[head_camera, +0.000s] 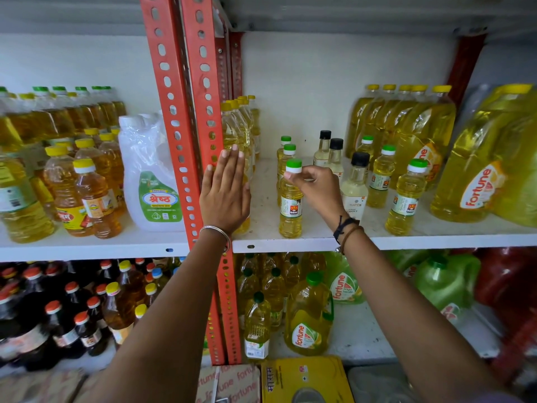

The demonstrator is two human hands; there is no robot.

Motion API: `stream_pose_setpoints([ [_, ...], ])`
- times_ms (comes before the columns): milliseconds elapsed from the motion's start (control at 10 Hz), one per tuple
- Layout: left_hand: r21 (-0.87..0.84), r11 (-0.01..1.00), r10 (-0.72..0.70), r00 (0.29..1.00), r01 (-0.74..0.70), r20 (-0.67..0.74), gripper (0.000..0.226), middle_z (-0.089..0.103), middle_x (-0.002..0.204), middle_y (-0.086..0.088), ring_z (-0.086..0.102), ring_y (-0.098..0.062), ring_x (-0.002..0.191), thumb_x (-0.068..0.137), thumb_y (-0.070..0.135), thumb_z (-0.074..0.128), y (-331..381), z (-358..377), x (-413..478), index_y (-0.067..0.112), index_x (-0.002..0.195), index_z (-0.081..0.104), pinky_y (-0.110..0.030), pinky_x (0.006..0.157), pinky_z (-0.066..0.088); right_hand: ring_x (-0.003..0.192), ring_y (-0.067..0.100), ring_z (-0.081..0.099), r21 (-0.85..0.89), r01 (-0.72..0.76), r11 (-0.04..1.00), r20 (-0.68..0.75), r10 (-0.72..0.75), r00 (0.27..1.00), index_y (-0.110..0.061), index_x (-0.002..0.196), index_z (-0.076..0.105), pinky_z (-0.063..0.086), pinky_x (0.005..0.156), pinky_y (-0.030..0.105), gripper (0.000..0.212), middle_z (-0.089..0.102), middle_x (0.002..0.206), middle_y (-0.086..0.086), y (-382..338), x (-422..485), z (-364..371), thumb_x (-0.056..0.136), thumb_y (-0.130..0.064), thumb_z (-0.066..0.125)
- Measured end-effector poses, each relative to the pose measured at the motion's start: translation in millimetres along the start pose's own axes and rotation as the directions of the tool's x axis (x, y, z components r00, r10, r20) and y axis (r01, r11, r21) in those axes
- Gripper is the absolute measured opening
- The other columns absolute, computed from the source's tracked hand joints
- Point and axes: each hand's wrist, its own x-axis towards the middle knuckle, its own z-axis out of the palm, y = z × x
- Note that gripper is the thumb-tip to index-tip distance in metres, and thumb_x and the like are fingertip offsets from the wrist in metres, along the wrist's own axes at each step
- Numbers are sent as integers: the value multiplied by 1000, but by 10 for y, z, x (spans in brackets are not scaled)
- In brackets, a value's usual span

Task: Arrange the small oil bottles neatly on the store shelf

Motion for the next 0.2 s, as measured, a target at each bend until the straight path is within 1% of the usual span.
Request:
stream_pose_setpoints([
  [100,-5,1000,2,999,-1,38,57,28,154,-9,2,-15,146,95,29,31,15,-58,18,7,148,27,-37,118,2,96,13,60,-5,14,1000,5,-14,1000,-10,107,68,38,67,11,35,70,109,7,-9,-58,-5,83,-36,66],
  [200,-19,999,-38,998,39,40,57,26,155,-10,9,-21,145,96,31,30,57,-62,14,6,148,28,-37,118,-2,99,13,62,10,14,1000,-18,-14,1000,-10,109,66,44,71,15,38,69,112,6,-36,-77,1,85,-40,62],
])
